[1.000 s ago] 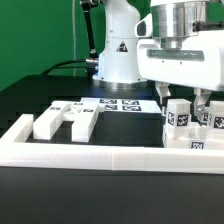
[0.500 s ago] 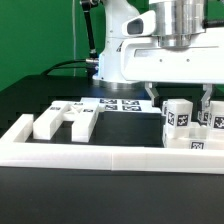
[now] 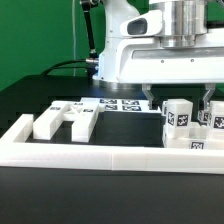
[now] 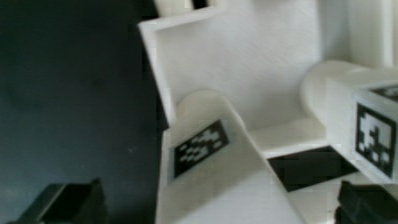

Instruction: Assemble chair

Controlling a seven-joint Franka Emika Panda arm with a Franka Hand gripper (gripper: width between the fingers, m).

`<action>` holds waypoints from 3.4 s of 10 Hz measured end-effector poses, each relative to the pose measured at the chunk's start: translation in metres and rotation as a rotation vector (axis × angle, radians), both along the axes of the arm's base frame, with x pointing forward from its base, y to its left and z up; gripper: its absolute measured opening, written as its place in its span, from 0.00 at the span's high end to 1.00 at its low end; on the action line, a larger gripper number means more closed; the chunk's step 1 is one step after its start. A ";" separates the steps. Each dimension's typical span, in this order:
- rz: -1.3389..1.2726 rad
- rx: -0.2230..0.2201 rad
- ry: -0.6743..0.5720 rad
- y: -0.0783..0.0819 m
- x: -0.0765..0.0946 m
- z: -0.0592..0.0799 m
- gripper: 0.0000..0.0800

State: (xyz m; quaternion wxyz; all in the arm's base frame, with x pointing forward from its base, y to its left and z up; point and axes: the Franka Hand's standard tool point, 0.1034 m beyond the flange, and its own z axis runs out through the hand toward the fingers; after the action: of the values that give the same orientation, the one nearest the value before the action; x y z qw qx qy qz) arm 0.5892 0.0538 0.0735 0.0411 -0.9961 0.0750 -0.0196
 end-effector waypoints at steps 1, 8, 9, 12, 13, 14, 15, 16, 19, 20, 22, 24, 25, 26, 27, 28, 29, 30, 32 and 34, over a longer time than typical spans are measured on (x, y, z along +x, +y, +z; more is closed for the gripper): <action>0.089 -0.014 -0.008 0.000 0.000 0.000 0.19; 0.228 -0.035 -0.015 -0.001 0.000 -0.001 0.64; 0.209 -0.034 -0.014 -0.001 0.000 -0.001 0.64; -0.020 -0.023 -0.001 -0.002 0.001 -0.001 0.64; -0.114 -0.020 0.006 -0.002 0.001 -0.001 0.64; -0.182 -0.020 0.010 -0.005 0.002 -0.001 0.64; -0.242 -0.023 0.012 -0.008 0.002 -0.001 0.64; -0.298 -0.026 0.014 -0.012 0.002 0.000 0.64; -0.451 -0.027 0.019 -0.022 0.003 0.000 0.64; -0.445 -0.027 0.019 -0.021 0.003 0.000 0.56; -0.445 -0.027 0.019 -0.021 0.003 0.000 0.39; -0.434 -0.024 0.019 -0.021 -0.002 0.005 0.20; -0.432 -0.022 0.021 -0.020 -0.007 0.008 0.20; -0.428 -0.019 0.021 -0.017 -0.011 0.010 0.19; -0.424 -0.016 0.021 -0.014 -0.015 0.014 0.19; -0.423 -0.015 0.023 -0.013 -0.019 0.016 0.19; -0.424 -0.016 0.025 -0.014 -0.019 0.014 0.19; -0.423 -0.017 0.026 -0.013 -0.019 0.014 0.19; -0.424 -0.017 0.023 -0.014 -0.019 0.013 0.19; -0.423 -0.024 0.001 -0.010 -0.030 0.001 0.19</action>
Offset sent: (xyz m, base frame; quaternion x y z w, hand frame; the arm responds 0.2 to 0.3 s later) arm 0.0029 0.0022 -0.0011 -0.0052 0.0002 -0.1974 0.9803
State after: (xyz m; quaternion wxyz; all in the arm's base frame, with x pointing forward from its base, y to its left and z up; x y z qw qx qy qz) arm 0.5596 0.0440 0.0741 0.0242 -0.9586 0.2822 -0.0283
